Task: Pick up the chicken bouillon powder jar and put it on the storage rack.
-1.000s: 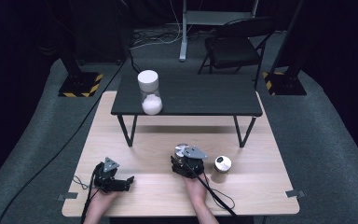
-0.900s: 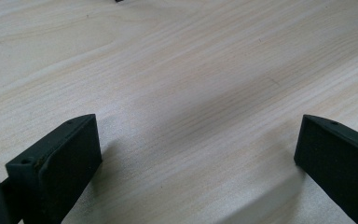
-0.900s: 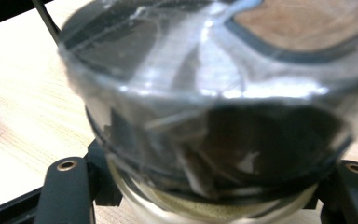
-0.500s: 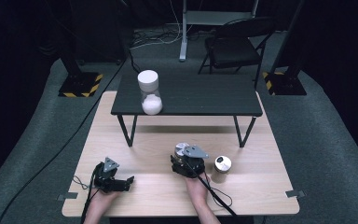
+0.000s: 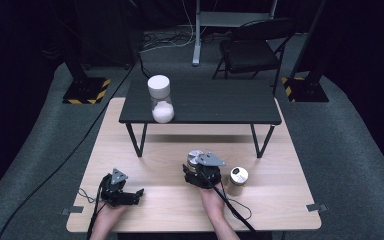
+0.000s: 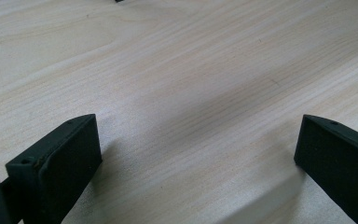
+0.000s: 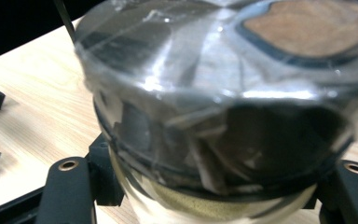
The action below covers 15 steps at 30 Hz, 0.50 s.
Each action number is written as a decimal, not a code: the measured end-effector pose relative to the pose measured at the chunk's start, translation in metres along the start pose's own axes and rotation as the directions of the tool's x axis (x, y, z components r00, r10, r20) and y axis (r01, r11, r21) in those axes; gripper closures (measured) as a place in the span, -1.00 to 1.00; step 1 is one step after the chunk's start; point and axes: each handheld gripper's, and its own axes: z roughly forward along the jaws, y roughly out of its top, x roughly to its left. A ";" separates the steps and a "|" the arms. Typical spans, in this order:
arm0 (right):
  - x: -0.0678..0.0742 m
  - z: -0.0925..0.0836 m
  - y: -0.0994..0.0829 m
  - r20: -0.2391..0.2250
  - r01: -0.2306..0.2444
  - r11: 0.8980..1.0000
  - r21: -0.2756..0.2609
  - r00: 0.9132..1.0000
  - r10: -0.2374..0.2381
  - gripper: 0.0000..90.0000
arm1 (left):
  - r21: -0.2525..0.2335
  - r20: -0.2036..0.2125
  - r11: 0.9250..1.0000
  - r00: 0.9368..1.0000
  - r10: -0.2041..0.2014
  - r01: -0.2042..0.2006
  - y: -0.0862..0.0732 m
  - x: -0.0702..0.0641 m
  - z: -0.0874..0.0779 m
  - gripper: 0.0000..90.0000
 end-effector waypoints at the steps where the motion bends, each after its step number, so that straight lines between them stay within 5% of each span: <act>1: 0.000 -0.001 0.002 -0.004 0.000 1.000 -0.003 1.000 0.000 -0.32 | 0.000 0.000 1.000 1.000 0.000 0.000 0.000 0.000 0.000 -1.00; 15: -0.001 -0.014 0.018 -0.016 0.010 1.000 -0.002 1.000 -0.010 -0.32 | 0.000 0.000 1.000 1.000 0.000 0.000 0.000 0.000 0.000 -1.00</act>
